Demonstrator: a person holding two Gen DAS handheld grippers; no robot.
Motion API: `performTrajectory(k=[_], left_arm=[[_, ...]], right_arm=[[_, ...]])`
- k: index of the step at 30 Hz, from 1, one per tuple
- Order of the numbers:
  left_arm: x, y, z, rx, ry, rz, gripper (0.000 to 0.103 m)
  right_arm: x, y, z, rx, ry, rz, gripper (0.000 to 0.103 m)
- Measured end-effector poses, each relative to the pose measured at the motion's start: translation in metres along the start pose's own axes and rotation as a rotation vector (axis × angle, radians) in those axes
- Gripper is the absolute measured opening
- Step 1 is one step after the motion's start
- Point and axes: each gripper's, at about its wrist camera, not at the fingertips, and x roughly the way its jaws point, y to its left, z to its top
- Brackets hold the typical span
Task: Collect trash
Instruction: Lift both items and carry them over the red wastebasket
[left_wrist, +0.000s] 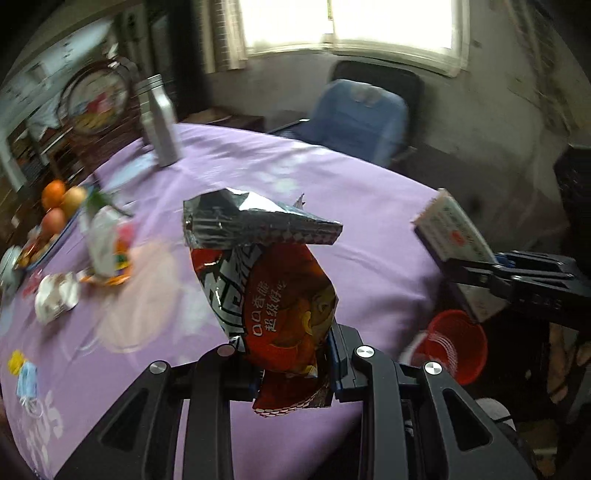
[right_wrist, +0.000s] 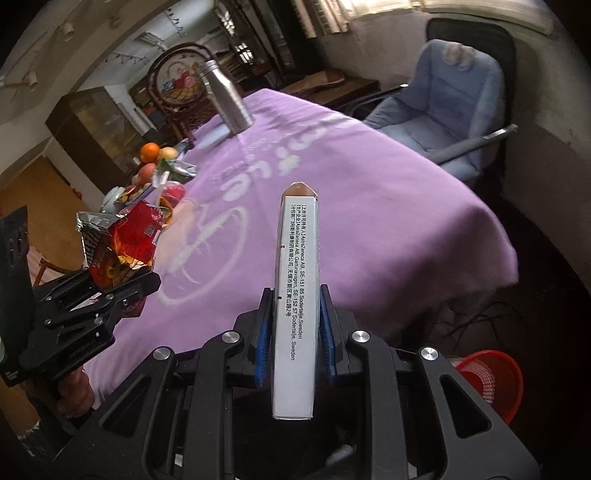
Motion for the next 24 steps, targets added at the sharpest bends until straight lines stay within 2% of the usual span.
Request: performTrajectory(k=[7,13,20,24], left_arm=[[0.017,-0.072,0.006,0.145,0.035,-0.077,0.027],[0.039,-0.133,0.004,0.274,0.077,-0.140,0.027],[0.078,-0.191,-0.014,0.404,0.162,-0.239,0.027],[0.118,-0.227,-0.032,0.493,0.245,-0.252,0.028]], right_arm=[[-0.025,-0.067,-0.023,0.102,-0.007,-0.076,0.025],[-0.033,-0.135,-0.056,0.235,0.034,-0.163,0.025],[-0.014,-0.210,-0.104,0.399,0.133,-0.215,0.025],[0.005,-0.246,-0.131,0.493,0.183,-0.230,0.025]])
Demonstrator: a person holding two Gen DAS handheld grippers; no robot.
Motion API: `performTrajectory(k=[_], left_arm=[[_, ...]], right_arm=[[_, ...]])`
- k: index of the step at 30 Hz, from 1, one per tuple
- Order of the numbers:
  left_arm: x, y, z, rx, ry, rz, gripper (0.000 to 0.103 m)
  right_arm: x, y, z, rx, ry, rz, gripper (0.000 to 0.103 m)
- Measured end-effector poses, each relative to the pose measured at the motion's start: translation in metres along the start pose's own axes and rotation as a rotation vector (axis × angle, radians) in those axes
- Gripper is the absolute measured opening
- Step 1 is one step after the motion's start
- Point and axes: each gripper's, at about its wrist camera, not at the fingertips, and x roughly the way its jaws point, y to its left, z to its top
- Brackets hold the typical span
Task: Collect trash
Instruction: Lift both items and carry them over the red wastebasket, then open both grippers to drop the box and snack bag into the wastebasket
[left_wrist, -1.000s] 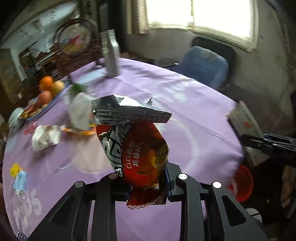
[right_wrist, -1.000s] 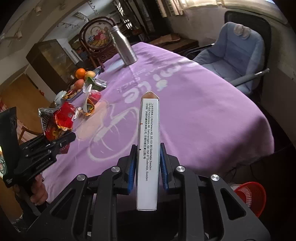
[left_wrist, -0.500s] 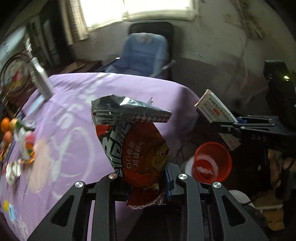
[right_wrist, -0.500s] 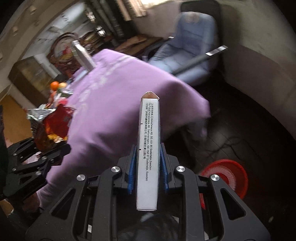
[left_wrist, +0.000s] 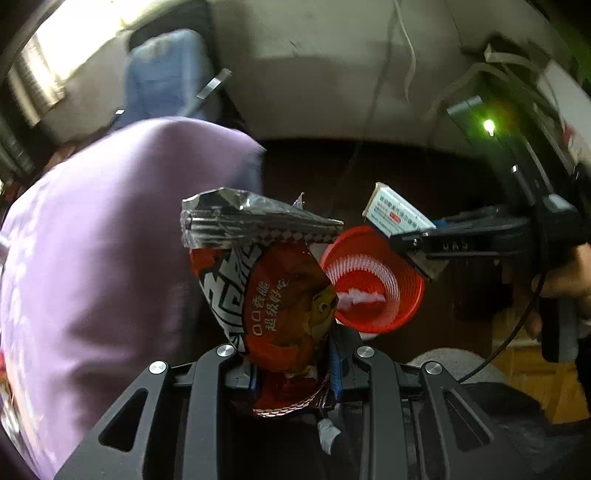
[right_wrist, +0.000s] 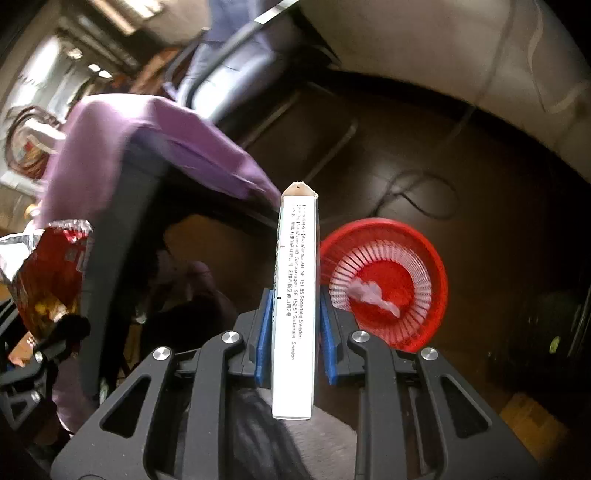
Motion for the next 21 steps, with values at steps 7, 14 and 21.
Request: performTrajectory(k=[7,14,21], left_arm=[[0.083,-0.036,0.021,0.065,0.123,-0.103,0.027],[0.163,-0.054,0.028,0.056,0.262,-0.189,0.028],[0.215,-0.055,0.022,0.035,0.346,-0.200,0.028]], right_arm=[[0.046,-0.070,-0.013,0.187,0.099,-0.022,0.025],[0.080,-0.116,-0.027,0.314,0.158,-0.022,0.025],[0.099,-0.132,-0.024,0.366,0.183,-0.005,0.026]])
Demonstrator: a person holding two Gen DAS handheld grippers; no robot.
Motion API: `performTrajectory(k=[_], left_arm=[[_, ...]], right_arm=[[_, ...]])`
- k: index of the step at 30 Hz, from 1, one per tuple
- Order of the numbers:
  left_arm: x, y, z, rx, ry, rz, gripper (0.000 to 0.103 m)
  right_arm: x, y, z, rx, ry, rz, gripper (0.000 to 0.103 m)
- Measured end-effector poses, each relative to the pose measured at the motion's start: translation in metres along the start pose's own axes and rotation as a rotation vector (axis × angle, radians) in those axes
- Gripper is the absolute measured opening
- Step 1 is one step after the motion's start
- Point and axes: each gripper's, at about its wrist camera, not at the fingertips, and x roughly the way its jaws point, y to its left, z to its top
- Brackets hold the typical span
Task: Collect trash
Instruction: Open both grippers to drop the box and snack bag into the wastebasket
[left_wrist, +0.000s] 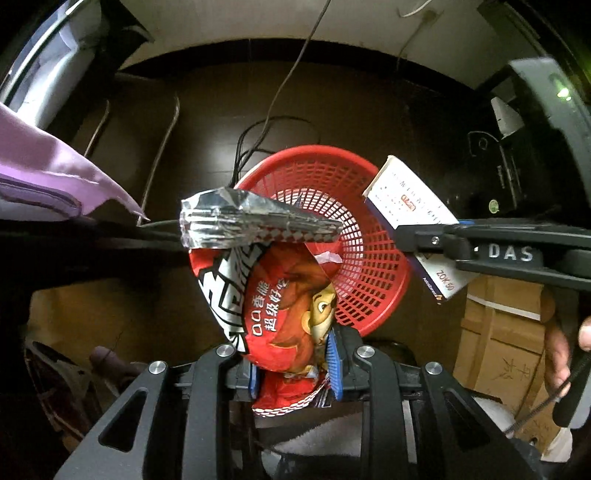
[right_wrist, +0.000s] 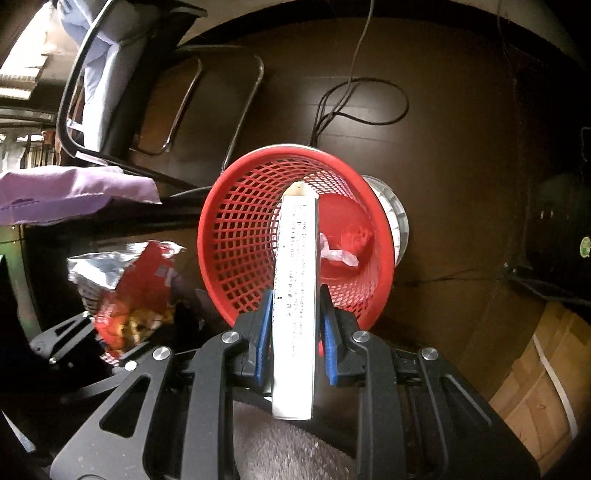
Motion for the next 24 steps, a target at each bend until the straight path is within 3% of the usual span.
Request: performTrajectory(k=[6,15,16,17,18,19,21,24], left_arm=[[0.020,0.004,0.017,-0.045,0.044,-0.034,0.028],[0.020,0.012,0.026,-0.102,0.082,-0.106,0.031],[0.020,0.010,0.026,-0.097,0.080,-0.110,0.038],[0.019,0.009,0.027,-0.096,0.079,-0.108,0.056],[0.019,0.010,0.027,-0.102,0.081,-0.099,0.068],[0.017,0.009,0.028,-0.110,0.071,-0.096,0.079],[0.011,0.010,0.029,-0.113,0.050,-0.105,0.080],[0.006,0.012,0.029,-0.131,0.048,-0.111,0.080]], right_arm=[[0.010,0.003,0.010,0.027,0.023,0.012,0.026],[0.014,-0.002,0.014,0.051,0.045,0.019,0.027],[0.015,-0.002,0.015,0.053,0.047,0.020,0.028],[0.015,-0.003,0.015,0.059,0.048,0.021,0.028],[0.016,-0.003,0.015,0.066,0.053,0.020,0.031],[0.015,-0.004,0.015,0.078,0.054,0.019,0.039],[0.012,-0.005,0.016,0.088,0.043,0.023,0.047],[0.002,-0.005,0.016,0.082,0.018,0.020,0.048]])
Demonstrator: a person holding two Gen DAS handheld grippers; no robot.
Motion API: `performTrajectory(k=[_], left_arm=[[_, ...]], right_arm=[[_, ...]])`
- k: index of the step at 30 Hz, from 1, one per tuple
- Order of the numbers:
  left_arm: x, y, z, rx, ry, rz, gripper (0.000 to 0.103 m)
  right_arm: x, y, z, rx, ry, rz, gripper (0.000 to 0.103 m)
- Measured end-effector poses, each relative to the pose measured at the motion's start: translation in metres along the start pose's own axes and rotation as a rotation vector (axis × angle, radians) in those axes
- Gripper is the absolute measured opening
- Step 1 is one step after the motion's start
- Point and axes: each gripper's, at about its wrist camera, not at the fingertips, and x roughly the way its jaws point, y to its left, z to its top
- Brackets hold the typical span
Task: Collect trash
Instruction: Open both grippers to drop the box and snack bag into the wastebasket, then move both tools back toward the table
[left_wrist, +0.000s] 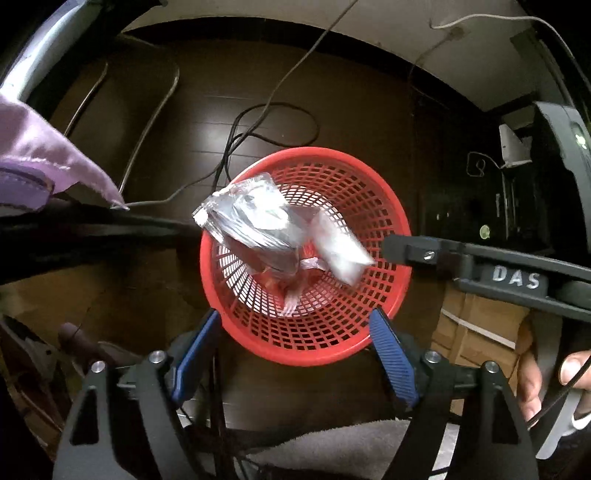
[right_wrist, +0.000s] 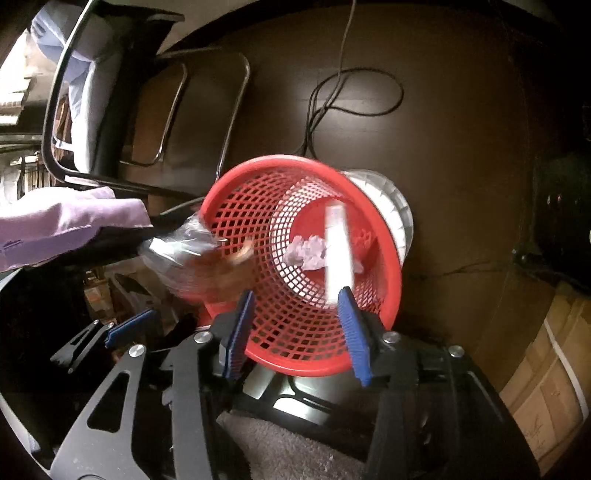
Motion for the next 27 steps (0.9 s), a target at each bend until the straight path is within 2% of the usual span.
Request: performTrajectory(k=[8,11,14,16,20,24,27], left_arm=[[-0.022,-0.009,-0.015,0.026,-0.026,-0.016,0.080],[-0.037,-0.017,-0.024,0.045,-0.051,0.007,0.080],[-0.054,-0.023,-0.035,0.062,-0.082,0.036,0.080],[-0.067,-0.026,-0.037,0.068,-0.088,0.053,0.080],[-0.111,-0.036,-0.044,0.095,-0.214,0.134,0.080],[-0.152,-0.043,-0.058,0.096,-0.286,0.108,0.080],[-0.191,-0.050,-0.078,0.115,-0.386,0.143,0.080]], right_arm=[[-0.028,0.008,-0.006,-0.004,-0.043,0.004,0.050],[-0.045,0.021,-0.010,-0.043,-0.079,-0.006,0.052],[-0.066,0.033,-0.013,-0.071,-0.123,-0.018,0.059],[-0.079,0.038,-0.014,-0.049,-0.148,-0.031,0.068],[-0.117,0.054,-0.019,-0.030,-0.221,-0.036,0.068],[-0.163,0.079,-0.035,-0.090,-0.337,-0.081,0.071],[-0.190,0.096,-0.048,-0.128,-0.409,-0.095,0.074]])
